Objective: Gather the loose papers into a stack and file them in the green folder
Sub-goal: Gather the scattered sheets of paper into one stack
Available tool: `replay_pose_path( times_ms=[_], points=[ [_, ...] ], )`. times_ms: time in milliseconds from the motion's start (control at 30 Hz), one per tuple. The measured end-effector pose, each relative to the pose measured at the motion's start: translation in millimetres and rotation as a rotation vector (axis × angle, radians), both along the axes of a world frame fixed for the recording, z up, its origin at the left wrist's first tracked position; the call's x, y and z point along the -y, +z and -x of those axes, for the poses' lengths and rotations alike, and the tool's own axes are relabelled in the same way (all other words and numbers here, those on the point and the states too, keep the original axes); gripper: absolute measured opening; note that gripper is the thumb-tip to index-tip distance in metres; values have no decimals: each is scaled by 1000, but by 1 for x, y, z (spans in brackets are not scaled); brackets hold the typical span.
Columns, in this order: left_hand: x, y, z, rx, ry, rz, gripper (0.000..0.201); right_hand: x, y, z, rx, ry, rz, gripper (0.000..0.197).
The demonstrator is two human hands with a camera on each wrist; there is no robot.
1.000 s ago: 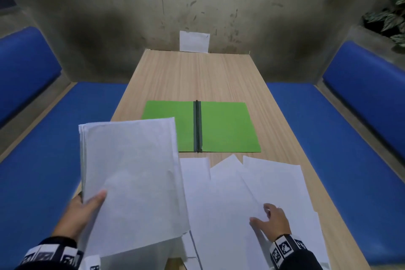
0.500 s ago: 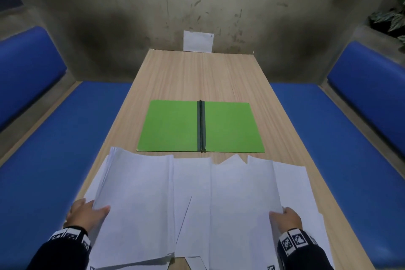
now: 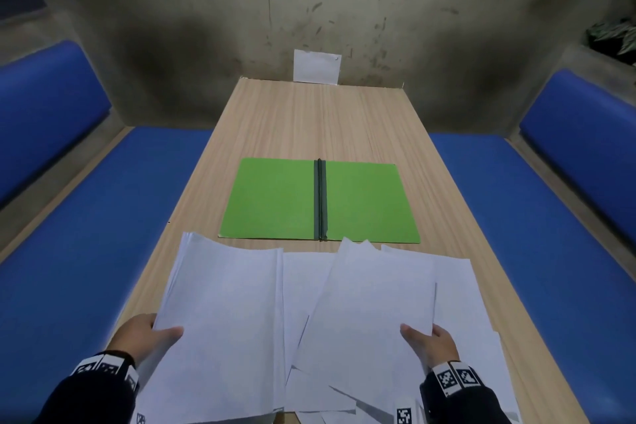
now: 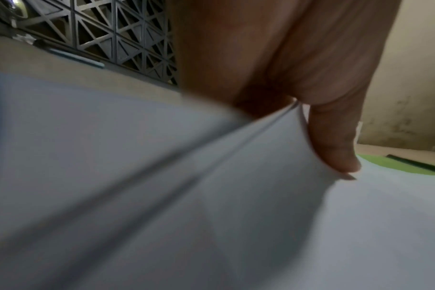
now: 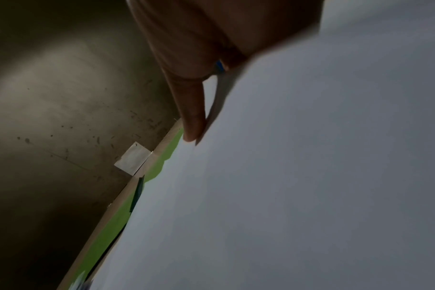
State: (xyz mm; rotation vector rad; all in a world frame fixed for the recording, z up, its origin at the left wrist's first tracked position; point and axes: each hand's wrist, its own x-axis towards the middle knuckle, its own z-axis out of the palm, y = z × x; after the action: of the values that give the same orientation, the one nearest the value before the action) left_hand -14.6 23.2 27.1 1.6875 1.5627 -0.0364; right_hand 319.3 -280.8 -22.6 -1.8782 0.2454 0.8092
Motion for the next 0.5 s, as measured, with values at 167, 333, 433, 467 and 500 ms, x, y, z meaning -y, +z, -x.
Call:
replay_pose_path(
  times_ms=[167, 333, 433, 467, 500],
  points=[
    [4, 8, -8, 57, -47, -110, 16, -6, 15, 9, -11, 43, -103, 42],
    [5, 21, -9, 174, -52, -119, 15, -8, 10, 11, -37, 189, -27, 54],
    [6, 36, -12, 266, -58, -159, 4, -9, 16, 5, 24, 236, 164, 50],
    [7, 44, -13, 301, -62, -170, 3, -8, 18, 2, 51, 234, 191, 49],
    [8, 51, -15, 343, -76, -184, 4, -7, 25, 1, 70, 234, 216, 42]
  ],
)
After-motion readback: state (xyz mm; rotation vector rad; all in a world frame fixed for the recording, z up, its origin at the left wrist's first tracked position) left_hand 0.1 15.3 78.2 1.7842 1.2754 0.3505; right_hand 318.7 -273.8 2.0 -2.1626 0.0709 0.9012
